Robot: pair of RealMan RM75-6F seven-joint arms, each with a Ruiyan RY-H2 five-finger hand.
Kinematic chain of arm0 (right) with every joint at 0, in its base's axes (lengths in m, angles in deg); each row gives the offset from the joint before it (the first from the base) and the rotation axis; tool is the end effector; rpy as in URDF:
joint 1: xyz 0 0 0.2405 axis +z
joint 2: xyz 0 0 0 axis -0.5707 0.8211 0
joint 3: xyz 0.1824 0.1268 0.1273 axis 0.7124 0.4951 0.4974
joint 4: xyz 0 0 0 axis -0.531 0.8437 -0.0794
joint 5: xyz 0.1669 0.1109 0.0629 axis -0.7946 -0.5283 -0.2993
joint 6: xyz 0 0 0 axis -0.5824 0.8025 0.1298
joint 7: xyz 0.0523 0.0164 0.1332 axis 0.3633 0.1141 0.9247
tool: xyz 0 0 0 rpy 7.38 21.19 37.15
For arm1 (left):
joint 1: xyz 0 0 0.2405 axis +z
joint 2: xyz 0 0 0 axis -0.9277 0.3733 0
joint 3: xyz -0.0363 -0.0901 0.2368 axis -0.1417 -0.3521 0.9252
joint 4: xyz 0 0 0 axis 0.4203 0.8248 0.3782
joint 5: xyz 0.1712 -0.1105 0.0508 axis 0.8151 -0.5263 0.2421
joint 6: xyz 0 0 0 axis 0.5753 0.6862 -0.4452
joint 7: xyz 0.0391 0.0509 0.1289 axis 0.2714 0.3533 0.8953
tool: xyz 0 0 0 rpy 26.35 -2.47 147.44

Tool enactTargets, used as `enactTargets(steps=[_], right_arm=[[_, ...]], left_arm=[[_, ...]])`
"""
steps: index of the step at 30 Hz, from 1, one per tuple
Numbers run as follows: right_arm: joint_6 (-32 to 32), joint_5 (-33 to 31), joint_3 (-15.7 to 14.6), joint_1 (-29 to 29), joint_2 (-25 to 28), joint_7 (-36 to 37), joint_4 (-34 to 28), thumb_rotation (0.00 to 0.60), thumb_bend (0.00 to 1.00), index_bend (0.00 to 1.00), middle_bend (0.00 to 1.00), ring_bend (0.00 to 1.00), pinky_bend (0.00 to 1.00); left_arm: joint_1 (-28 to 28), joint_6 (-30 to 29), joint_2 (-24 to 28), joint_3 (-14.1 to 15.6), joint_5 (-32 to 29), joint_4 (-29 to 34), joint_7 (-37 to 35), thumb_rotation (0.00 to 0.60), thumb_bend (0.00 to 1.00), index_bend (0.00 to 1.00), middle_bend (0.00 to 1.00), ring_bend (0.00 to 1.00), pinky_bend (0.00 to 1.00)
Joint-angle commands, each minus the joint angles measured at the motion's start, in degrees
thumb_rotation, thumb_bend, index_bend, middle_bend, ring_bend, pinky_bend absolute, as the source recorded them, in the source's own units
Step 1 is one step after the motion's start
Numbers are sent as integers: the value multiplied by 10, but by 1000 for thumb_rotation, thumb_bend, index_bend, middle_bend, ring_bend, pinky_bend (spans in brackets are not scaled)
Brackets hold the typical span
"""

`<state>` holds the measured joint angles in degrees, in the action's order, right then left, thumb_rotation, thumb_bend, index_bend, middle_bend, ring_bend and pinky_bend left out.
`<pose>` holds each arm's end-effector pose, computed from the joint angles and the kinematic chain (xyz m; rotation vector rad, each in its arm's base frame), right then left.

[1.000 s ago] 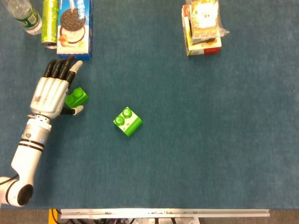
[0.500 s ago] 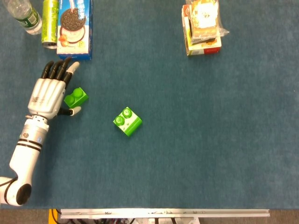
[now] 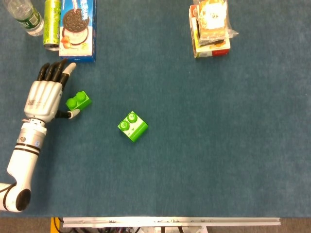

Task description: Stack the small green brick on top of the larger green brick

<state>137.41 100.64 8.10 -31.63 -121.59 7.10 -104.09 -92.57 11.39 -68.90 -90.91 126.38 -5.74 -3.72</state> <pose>-0.3161 -0.1722 0.1759 1.3740 -0.9201 0.9442 -0.2894 0.2950 0.0061 -1.6137 -0.9980 -0.8342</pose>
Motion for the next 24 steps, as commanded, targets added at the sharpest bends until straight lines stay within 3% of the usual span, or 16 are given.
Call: enactTargets(steps=[1,16,24], right_arm=[[0,0,0,0,0,0,0,600,251,217,242,115,318],[-1,0,-1,0,-1,-3,0,600,251,217,242,115,318],[-1,1,-1,1,-2,-7,-2,600,252,218,242,115,318]], left_arm=[[0,3,0,-1,-3,-5,-2,600,0,0,0,0,0],[7,5,11,-9,-20,-36,-13,600,0,0,0,0,0],[4,14,36,2,1,-4,-39,600,0,6,0,0,0]])
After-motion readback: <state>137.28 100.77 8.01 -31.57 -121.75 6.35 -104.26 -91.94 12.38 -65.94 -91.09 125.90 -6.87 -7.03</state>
